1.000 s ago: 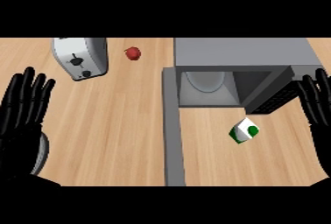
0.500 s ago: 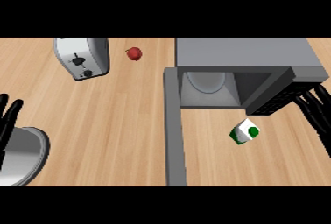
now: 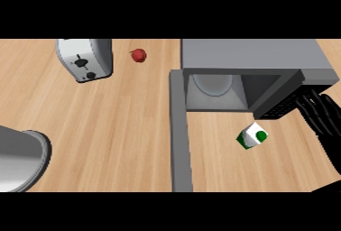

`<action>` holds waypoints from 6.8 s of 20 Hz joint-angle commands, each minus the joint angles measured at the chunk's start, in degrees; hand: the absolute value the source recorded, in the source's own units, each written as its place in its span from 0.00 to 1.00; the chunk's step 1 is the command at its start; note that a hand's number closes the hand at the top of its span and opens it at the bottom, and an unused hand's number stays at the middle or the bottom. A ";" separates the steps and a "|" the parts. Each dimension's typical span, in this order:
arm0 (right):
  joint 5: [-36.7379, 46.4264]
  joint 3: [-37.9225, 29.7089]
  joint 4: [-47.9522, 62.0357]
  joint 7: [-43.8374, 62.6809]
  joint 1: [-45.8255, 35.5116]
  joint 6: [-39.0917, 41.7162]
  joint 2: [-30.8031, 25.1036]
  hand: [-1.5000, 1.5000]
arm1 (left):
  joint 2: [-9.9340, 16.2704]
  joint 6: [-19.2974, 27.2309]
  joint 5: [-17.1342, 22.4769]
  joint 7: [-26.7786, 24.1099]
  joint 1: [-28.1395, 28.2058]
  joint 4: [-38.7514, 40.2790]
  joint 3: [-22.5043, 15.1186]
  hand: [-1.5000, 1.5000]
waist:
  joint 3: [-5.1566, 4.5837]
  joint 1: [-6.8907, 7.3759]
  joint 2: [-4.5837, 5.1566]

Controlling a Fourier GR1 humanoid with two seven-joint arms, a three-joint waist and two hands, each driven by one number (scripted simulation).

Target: Pick up the milk, place it into the microwave and close the microwave

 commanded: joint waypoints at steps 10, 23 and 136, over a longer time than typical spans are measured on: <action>19.78 1.10 22.57 -16.26 -0.88 -5.90 5.41 0.00 | -2.25 -7.91 8.89 -2.04 8.03 -3.48 7.78 0.00 | 0.04 0.65 0.03; 28.78 -1.57 59.77 -39.92 -11.79 -6.80 -0.56 0.00 | -5.25 -13.12 11.68 -2.45 13.26 -4.79 10.35 0.00 | 0.09 0.91 0.14; 29.49 -9.72 103.40 -32.51 -63.53 -50.73 -5.60 1.00 | 6.41 -18.43 20.15 6.49 -1.92 8.04 17.13 0.00 | 0.43 10.14 5.75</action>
